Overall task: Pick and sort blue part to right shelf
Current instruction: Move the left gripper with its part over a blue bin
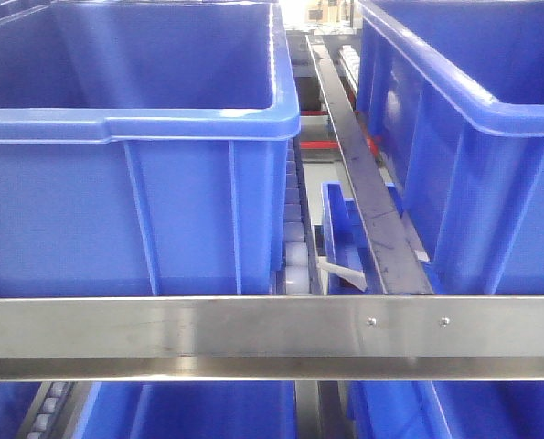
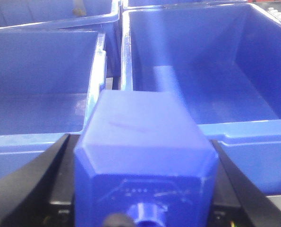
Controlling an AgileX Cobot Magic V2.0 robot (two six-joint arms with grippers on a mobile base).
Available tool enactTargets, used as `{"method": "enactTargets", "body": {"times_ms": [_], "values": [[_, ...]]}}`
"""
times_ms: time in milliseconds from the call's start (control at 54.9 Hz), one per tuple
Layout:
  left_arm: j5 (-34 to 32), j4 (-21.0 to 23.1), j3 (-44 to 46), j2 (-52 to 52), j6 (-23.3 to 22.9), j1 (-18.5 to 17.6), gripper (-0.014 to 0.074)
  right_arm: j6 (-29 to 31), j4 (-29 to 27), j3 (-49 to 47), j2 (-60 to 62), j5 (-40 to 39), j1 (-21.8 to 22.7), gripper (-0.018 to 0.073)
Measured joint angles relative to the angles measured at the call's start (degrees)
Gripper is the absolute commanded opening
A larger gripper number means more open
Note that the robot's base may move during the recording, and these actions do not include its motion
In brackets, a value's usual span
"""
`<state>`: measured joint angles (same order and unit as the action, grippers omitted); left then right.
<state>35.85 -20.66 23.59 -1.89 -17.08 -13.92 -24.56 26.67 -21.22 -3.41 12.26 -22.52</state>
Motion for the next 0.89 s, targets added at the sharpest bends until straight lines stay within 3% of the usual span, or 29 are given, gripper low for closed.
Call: {"method": "enactTargets", "body": {"times_ms": [892], "values": [[-1.0,0.0,0.0,-0.1,0.0,0.0,0.0279,0.0,0.0,0.0,0.0,0.0,0.0,0.0206]]}}
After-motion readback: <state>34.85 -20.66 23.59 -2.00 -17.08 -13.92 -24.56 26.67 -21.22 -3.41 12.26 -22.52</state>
